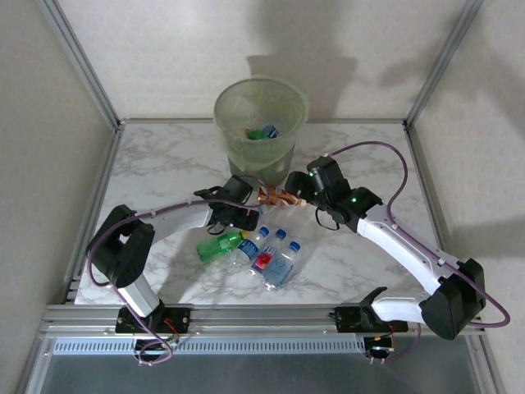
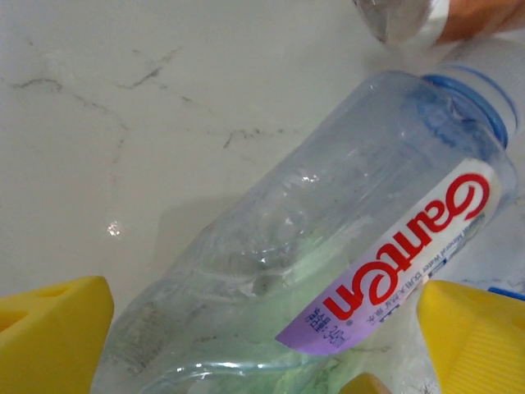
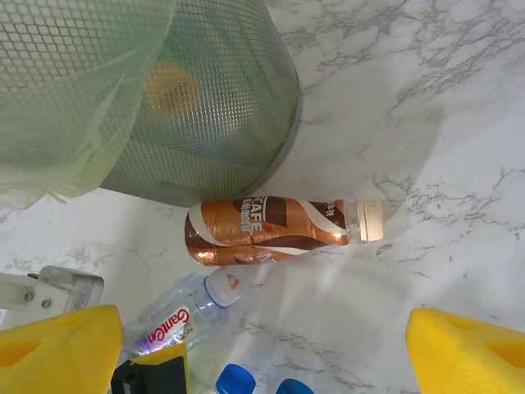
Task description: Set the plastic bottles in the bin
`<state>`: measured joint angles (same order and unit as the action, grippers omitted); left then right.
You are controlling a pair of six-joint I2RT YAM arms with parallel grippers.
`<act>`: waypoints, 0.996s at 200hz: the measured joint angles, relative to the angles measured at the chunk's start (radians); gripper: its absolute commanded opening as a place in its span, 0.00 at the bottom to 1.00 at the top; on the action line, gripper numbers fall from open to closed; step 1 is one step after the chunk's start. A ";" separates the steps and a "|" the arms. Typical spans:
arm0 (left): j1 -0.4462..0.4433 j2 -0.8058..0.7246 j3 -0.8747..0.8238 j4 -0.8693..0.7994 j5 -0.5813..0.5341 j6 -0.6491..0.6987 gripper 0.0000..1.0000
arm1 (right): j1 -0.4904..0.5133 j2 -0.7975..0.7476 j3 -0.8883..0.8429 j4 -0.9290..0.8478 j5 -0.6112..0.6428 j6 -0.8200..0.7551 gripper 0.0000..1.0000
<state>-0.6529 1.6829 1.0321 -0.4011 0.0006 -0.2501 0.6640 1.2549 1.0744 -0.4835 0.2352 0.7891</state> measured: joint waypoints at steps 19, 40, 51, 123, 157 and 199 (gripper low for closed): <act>-0.005 0.000 0.000 -0.004 0.003 0.004 0.90 | 0.000 0.000 0.001 0.000 0.000 0.000 0.90; -0.006 0.014 0.006 -0.004 -0.002 0.008 0.88 | 0.000 0.005 0.001 0.000 -0.002 0.000 0.90; -0.007 0.027 0.011 -0.003 -0.003 0.008 0.87 | 0.000 0.006 0.001 0.000 -0.003 0.000 0.90; -0.019 0.060 0.029 0.008 -0.043 0.019 0.90 | -0.001 0.006 0.001 0.000 -0.003 0.000 0.90; -0.018 0.098 0.029 0.026 -0.069 0.019 0.86 | -0.001 0.006 0.001 0.000 -0.003 0.001 0.90; -0.016 0.083 0.026 0.030 -0.079 0.019 0.82 | -0.001 0.005 0.001 0.000 -0.003 0.001 0.89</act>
<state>-0.6685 1.7660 1.0576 -0.3710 -0.0784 -0.2310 0.6632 1.2602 1.0752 -0.4835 0.2325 0.7898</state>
